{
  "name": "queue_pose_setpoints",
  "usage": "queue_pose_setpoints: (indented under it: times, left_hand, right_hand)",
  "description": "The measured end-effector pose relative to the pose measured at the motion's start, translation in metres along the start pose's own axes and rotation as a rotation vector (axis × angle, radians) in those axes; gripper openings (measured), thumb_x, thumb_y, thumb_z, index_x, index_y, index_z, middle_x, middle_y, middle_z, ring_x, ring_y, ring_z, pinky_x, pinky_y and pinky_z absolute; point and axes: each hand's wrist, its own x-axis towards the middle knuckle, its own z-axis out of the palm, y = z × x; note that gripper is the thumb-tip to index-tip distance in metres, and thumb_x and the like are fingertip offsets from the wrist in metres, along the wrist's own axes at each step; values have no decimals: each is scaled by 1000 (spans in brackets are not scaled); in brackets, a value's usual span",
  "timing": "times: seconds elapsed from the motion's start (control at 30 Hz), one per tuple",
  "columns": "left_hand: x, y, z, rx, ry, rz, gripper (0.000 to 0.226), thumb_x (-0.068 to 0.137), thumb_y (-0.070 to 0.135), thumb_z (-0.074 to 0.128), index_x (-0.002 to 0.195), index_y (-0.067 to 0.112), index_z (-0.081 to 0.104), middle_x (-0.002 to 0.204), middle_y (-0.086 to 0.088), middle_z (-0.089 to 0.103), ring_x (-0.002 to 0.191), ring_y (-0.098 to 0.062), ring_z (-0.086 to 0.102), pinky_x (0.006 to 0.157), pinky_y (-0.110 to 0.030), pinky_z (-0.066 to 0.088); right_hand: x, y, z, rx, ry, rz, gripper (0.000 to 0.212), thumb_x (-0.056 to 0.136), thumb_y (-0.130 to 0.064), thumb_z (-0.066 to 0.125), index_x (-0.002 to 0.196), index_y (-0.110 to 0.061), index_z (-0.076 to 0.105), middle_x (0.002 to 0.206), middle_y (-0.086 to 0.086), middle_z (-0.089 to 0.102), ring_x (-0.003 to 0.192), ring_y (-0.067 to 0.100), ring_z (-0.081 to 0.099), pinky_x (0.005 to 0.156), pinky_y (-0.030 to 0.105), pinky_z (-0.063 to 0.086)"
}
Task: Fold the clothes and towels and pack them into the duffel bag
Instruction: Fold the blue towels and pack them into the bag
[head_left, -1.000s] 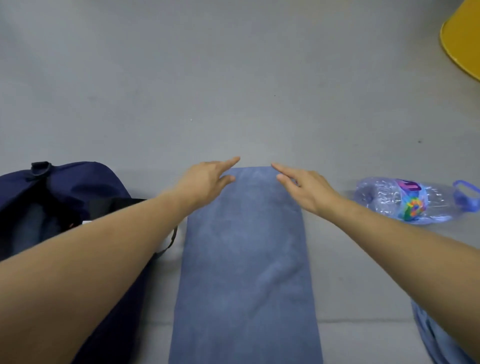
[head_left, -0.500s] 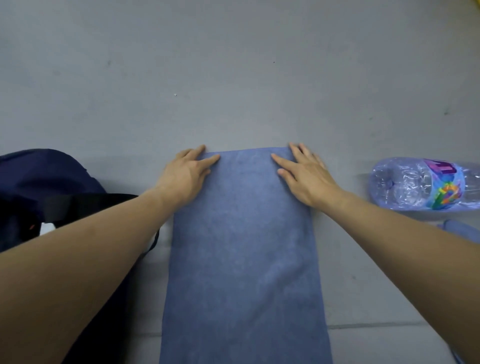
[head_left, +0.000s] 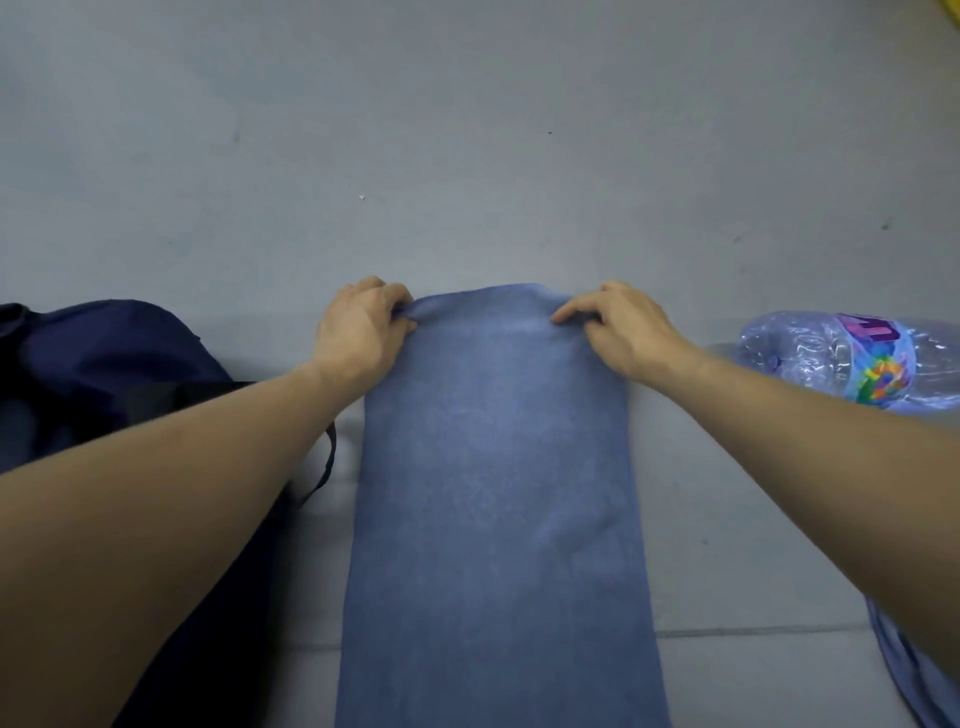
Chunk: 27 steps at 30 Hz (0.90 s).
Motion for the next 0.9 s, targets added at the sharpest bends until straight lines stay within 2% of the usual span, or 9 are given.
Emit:
queue_pose_setpoints:
  times: [0.13,0.3,0.37,0.43,0.5,0.57,0.67,0.8,0.9]
  left_hand:
    - [-9,14,-39,-102,47,-50,11,92,24,65,100,19,69,90,-3,68,91,-30,62,74,-37,45]
    - [-59,33,-83,-165,168,-45,21,97,28,57,110,23,74,101,-3,75,99,-26,66,87,-39,51]
    - [-100,37,-96,-169,198,-12,24,98,27,54,112,25,73,103,-1,75,100,-23,66,88,-37,50]
    - [-145,42,-107,-181,207,7,25,98,27,53,113,26,73,103,2,75,98,-18,66,85,-31,48]
    - [-191,45,-109,-168,178,19,25,98,27,53,112,26,74,99,1,75,95,-17,67,83,-30,48]
    - [-233,39,-103,-153,120,78,24,97,28,54,110,25,74,96,-1,75,93,-21,67,82,-35,51]
    - [-288,22,-80,-20,33,177,23,100,29,56,112,21,74,99,-4,73,92,-29,62,75,-33,42]
    - [-344,0,-45,12,-71,249,38,102,44,45,110,21,74,96,-1,72,83,-29,59,72,-36,47]
    - [-374,-18,-23,52,-26,282,31,102,36,50,110,19,74,98,0,71,82,-28,59,74,-37,51]
  right_hand:
    - [-9,-13,-43,76,95,45,59,84,6,41,122,-28,72,134,8,64,128,29,56,107,27,40]
    - [-61,-37,-85,211,186,-17,45,92,-3,49,125,-26,70,131,-2,66,124,15,57,95,13,36]
    - [-104,-43,-92,202,182,-71,37,95,-12,52,124,-27,71,127,-6,67,121,12,58,94,15,36]
    - [-152,-44,-94,130,182,-122,40,95,-10,47,120,-28,72,124,-3,69,118,15,59,91,19,38]
    - [-198,-46,-86,82,152,-185,47,89,-1,43,116,-24,74,121,4,70,113,22,61,88,21,39]
    - [-240,-42,-70,61,125,-255,45,86,6,47,113,-17,75,114,9,72,106,28,63,85,19,38]
    - [-291,-26,-40,-86,160,-426,36,85,4,56,107,-17,76,101,12,70,89,38,62,78,33,41]
    - [-341,-6,17,-155,93,-551,32,79,7,65,102,-14,76,98,14,66,78,37,58,67,39,49]
    - [-365,5,53,-198,46,-583,40,67,8,75,101,-14,76,99,13,67,76,35,59,66,39,53]
